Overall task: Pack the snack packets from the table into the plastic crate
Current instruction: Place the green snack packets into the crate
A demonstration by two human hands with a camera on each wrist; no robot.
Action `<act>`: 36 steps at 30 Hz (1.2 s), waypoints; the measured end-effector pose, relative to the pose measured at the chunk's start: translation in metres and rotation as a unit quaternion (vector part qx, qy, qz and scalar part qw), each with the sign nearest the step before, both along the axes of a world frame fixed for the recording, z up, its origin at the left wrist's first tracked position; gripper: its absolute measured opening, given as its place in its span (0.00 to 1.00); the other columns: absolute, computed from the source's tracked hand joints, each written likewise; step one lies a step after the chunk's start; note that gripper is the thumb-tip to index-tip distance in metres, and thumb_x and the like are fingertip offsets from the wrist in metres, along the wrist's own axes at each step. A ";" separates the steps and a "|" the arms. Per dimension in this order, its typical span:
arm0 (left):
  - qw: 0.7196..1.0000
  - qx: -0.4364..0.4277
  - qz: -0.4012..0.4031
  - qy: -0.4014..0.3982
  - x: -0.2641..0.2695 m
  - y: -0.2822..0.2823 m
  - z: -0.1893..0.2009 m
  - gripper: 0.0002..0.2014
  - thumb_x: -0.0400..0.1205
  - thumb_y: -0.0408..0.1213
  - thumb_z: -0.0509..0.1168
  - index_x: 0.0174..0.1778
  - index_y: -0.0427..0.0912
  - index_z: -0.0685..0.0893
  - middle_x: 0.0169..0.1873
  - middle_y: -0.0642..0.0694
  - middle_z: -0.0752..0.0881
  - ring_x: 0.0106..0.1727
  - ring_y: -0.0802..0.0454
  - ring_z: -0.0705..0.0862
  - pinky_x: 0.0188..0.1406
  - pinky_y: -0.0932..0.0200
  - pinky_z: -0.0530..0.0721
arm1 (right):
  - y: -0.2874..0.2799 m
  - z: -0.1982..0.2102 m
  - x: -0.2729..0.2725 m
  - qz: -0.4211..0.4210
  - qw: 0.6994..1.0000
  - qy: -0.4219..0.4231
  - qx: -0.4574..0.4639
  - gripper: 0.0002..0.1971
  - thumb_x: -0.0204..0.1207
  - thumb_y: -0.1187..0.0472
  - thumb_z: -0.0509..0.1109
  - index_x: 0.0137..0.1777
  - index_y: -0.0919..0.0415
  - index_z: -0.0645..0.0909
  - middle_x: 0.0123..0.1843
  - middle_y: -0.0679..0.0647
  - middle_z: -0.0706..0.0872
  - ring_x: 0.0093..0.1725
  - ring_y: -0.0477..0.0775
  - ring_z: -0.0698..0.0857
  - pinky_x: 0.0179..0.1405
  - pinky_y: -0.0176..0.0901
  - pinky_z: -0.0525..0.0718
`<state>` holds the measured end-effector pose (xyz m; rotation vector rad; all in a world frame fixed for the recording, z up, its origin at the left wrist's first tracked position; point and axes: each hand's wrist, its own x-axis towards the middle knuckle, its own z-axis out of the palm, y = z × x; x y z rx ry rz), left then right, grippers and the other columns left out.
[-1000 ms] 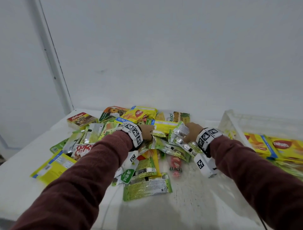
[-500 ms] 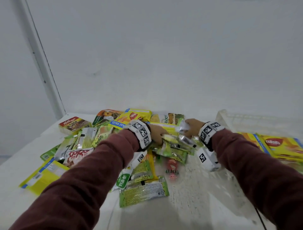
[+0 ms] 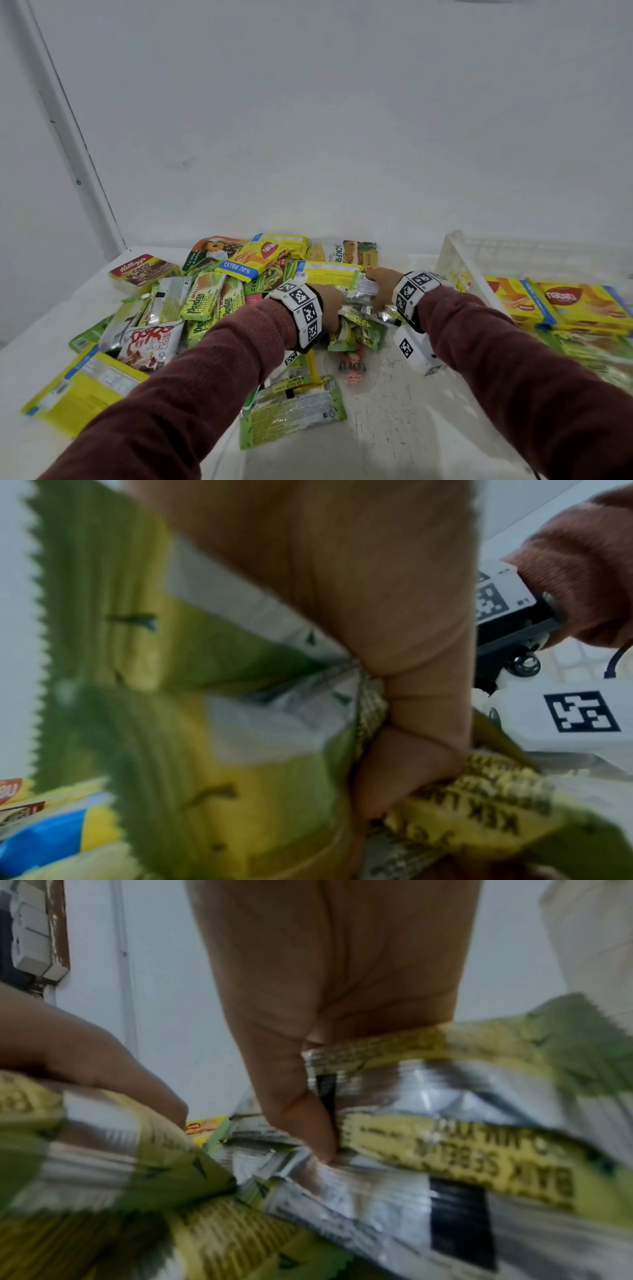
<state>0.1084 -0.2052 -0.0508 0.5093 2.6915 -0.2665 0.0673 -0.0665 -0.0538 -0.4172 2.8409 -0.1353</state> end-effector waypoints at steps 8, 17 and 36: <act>0.999 0.002 0.001 0.051 0.011 0.001 0.009 0.14 0.78 0.41 0.65 0.56 0.37 0.77 0.32 0.48 0.71 0.41 0.45 0.76 0.31 0.57 0.75 | 0.000 0.015 0.001 -0.025 0.999 0.026 -0.024 0.37 0.68 0.70 0.74 0.77 0.64 0.64 0.76 0.61 0.71 0.73 0.59 0.73 0.68 0.45 0.74; 0.983 0.099 0.005 0.157 0.028 -0.005 0.066 0.27 0.80 0.42 0.64 0.75 0.48 0.68 0.62 0.42 0.81 0.60 0.42 0.81 0.45 0.57 0.76 | 0.019 0.079 0.003 -0.040 0.986 0.132 -0.097 0.18 0.68 0.63 0.74 0.57 0.62 0.77 0.56 0.61 0.82 0.56 0.61 0.82 0.53 0.47 0.80; 0.932 0.205 -0.100 0.282 0.001 0.227 0.174 0.09 0.78 0.42 0.65 0.43 0.43 0.72 0.31 0.54 0.71 0.42 0.47 0.75 0.40 0.57 0.69 | 0.294 0.188 0.046 -0.080 0.950 0.289 -0.089 0.16 0.68 0.71 0.73 0.34 0.62 0.66 0.39 0.57 0.73 0.44 0.55 0.72 0.40 0.42 0.64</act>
